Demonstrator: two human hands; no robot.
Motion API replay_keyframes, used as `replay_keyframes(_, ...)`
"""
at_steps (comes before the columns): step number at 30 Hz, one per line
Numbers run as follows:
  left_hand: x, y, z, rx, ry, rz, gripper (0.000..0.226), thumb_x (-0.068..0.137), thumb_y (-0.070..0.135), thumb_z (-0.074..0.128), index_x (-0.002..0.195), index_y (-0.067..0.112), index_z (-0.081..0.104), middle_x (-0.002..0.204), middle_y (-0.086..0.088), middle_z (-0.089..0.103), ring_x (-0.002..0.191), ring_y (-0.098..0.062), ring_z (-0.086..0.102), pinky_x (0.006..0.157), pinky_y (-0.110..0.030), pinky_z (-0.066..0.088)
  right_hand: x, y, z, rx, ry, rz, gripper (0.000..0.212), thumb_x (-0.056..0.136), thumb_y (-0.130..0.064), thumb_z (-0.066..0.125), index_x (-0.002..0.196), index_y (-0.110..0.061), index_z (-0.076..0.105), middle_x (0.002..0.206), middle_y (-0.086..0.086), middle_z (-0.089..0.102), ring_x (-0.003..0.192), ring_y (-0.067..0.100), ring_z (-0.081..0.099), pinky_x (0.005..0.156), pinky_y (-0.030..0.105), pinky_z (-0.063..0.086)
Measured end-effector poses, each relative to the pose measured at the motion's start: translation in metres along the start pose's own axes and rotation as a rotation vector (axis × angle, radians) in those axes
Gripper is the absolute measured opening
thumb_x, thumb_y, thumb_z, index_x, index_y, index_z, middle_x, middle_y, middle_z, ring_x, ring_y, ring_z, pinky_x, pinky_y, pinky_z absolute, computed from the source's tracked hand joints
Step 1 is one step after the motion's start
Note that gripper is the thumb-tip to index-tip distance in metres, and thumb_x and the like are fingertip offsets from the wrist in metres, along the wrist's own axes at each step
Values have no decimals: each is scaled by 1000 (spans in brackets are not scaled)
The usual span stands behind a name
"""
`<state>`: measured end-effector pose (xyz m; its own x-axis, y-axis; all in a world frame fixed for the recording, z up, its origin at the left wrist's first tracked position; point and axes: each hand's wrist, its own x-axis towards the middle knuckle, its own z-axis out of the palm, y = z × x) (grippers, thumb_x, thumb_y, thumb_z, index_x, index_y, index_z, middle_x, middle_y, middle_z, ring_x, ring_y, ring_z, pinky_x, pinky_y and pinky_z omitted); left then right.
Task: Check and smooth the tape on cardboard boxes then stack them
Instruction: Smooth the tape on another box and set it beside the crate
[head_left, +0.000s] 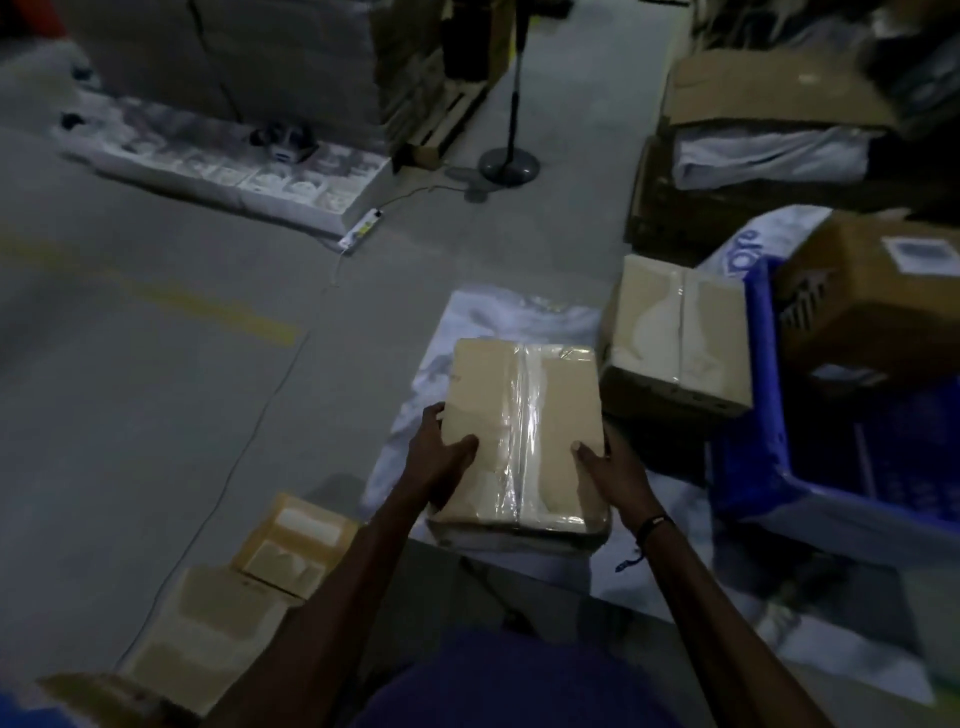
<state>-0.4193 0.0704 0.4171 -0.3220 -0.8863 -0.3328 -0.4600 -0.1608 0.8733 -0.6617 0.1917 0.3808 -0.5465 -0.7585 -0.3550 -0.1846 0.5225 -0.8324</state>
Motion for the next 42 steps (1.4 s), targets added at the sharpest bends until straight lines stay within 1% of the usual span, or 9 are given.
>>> replay_keyframes(2, 4, 1, 18, 55, -1, 11, 77, 68, 37, 71, 138, 16, 46, 119, 6, 57, 111, -17, 57, 79, -22, 44, -6, 17, -13, 19, 22, 44, 66, 82, -54, 66, 143, -30, 53, 128, -4, 67, 113, 19, 64, 103, 48, 52)
replay_keyframes(8, 2, -8, 43, 140, -35, -12, 76, 74, 31, 81, 135, 11, 41, 125, -9, 61, 109, -22, 58, 84, -30, 45, -29, 33, -22, 8, 26, 97, 58, 95, -34, 68, 148, -31, 45, 133, -2, 64, 117, 22, 62, 104, 43, 51)
replay_keyframes(13, 8, -19, 39, 157, -63, 37, 88, 63, 57, 74, 133, 16, 40, 125, -5, 61, 115, -23, 60, 91, -42, 54, -40, 29, -20, -5, 45, 74, 55, 99, -29, 65, 150, -25, 44, 135, -4, 59, 121, 20, 56, 107, 44, 47)
replay_keyframes(22, 30, -43, 30, 201, -216, 88, 86, 70, 58, 81, 137, 25, 38, 129, -2, 61, 117, -21, 62, 92, -53, 58, -52, 30, -4, -60, 144, 141, 53, 101, -31, 61, 150, -23, 42, 142, 5, 58, 123, 27, 58, 104, 39, 47)
replay_keyframes(24, 29, -41, 28, 323, -186, 165, 92, 71, 66, 77, 143, 23, 38, 136, -5, 55, 123, -25, 56, 100, -53, 52, -55, 30, 8, -212, 272, 68, 57, 97, -29, 63, 150, -20, 42, 142, 8, 56, 125, 28, 56, 103, 42, 48)
replay_keyframes(26, 20, -25, 30, 535, -117, 340, 93, 77, 56, 77, 151, 18, 34, 149, -12, 43, 135, -30, 40, 110, -48, 39, -56, 25, 21, -464, 381, -78, 63, 93, -29, 65, 150, -23, 40, 146, 6, 51, 127, 26, 53, 101, 46, 49)
replay_keyframes(29, 12, -1, 42, 742, -178, 559, 85, 83, 45, 78, 154, 21, 38, 159, -12, 35, 145, -31, 31, 115, -48, 32, -55, 5, 38, -546, 278, -260, 54, 99, -29, 60, 150, -25, 45, 154, 7, 46, 134, 27, 48, 104, 48, 46)
replay_keyframes(33, 12, 3, 62, 1008, -387, 546, 77, 89, 47, 71, 153, 26, 36, 166, -11, 23, 152, -35, 19, 117, -56, 30, -53, -10, 53, -733, 153, -194, 56, 98, -30, 60, 152, -29, 44, 161, 4, 37, 143, 29, 34, 105, 48, 40)
replay_keyframes(42, -1, -11, 50, 989, -400, 559, 65, 97, 45, 61, 154, 28, 36, 169, -10, 17, 155, -35, 14, 118, -58, 27, -62, 3, 44, -758, 83, -238, 54, 101, -34, 58, 152, -22, 45, 162, 5, 35, 148, 28, 32, 110, 47, 36)
